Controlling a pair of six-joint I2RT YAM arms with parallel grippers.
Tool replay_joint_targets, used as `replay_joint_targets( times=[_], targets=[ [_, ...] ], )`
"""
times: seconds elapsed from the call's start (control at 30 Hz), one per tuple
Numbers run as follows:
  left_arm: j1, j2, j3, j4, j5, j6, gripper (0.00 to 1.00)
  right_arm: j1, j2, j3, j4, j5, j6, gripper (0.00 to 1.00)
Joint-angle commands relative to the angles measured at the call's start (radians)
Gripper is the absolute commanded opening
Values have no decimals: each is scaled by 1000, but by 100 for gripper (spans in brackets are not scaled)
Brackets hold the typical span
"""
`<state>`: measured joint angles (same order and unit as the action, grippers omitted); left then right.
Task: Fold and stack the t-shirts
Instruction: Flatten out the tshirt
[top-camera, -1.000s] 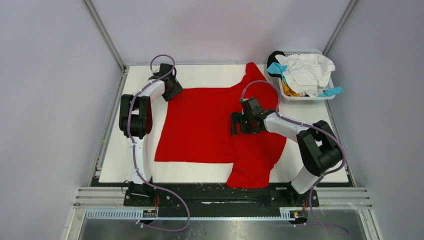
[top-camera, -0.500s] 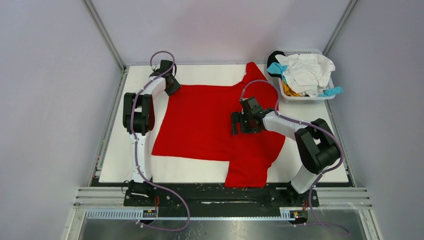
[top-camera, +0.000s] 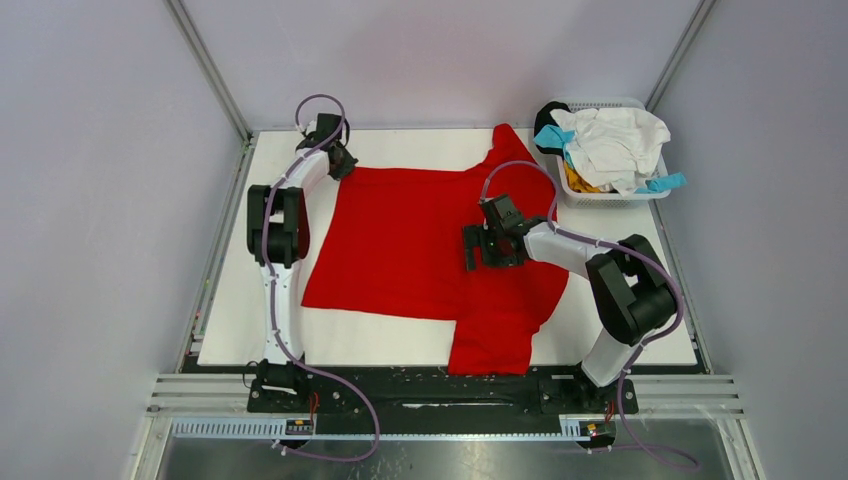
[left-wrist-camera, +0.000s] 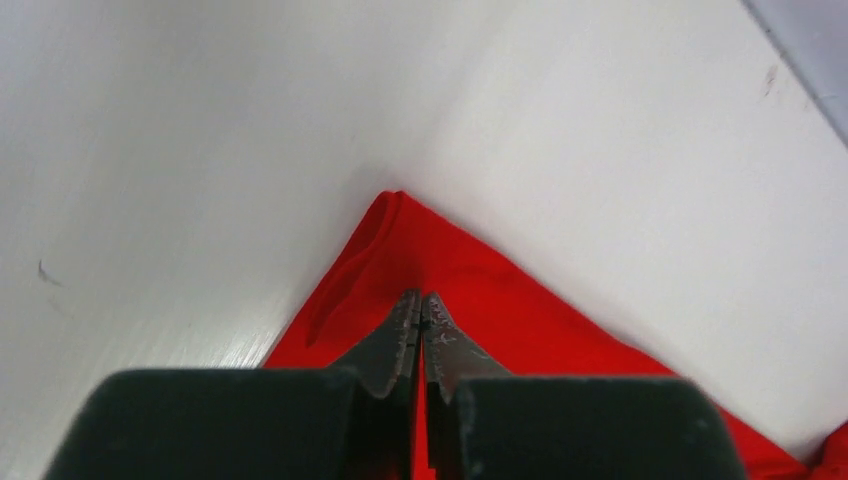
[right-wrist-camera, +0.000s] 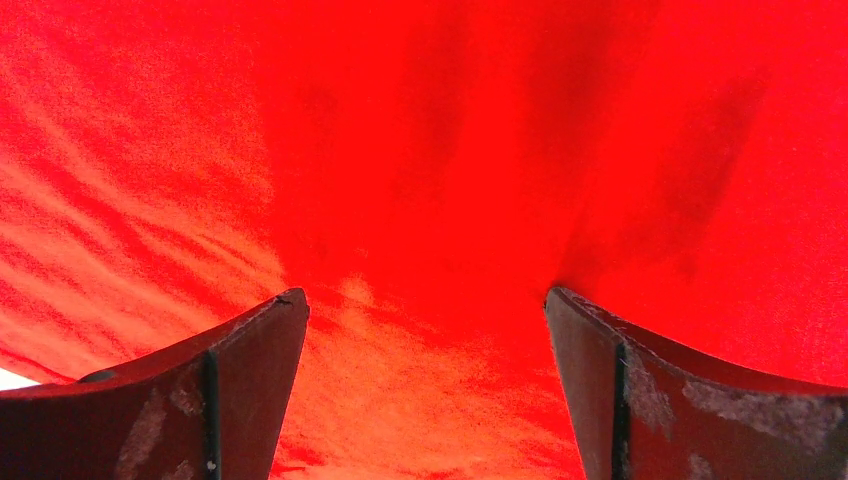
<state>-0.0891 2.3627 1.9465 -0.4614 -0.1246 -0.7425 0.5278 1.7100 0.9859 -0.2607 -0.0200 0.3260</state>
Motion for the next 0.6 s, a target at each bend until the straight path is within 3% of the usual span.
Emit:
replay_joint_targets(
  times=[0.0, 0.23, 0.4, 0.57],
  targets=[
    [12, 28, 63, 44, 9, -15, 0, -11, 11, 33, -28, 53, -25, 97],
    [15, 27, 63, 39, 46, -6, 0, -15, 19, 36, -32, 47, -31, 97],
    [20, -48, -47, 26, -26, 8, 30, -15, 36, 46, -38, 42, -34, 97],
    [28, -66, -84, 18, -38, 14, 34, -17, 44, 46, -40, 38, -33, 97]
  ],
)
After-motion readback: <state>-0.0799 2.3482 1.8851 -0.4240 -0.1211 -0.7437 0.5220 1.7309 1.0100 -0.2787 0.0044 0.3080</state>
